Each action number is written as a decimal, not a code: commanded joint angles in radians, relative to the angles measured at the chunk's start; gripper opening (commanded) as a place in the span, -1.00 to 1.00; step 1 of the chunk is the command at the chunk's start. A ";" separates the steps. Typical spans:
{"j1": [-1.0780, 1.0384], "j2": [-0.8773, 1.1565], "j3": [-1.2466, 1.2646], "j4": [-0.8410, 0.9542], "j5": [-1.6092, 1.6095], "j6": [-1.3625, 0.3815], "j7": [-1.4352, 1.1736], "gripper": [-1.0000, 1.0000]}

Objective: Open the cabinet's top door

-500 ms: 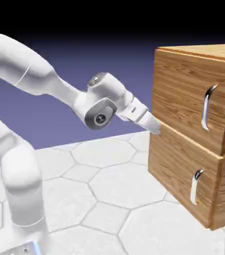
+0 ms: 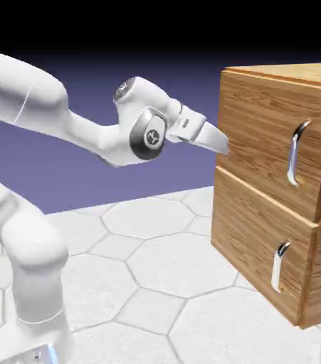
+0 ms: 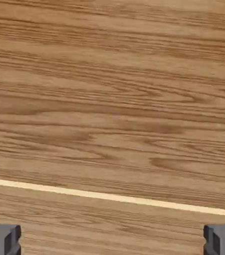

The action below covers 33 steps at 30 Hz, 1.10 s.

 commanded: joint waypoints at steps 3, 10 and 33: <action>0.050 -0.024 -0.057 0.024 -0.131 -0.009 0.087 1.00; 0.168 -0.079 -0.189 0.079 -0.435 -0.028 0.291 1.00; 0.555 -0.262 -0.623 0.260 -1.435 -0.094 0.959 1.00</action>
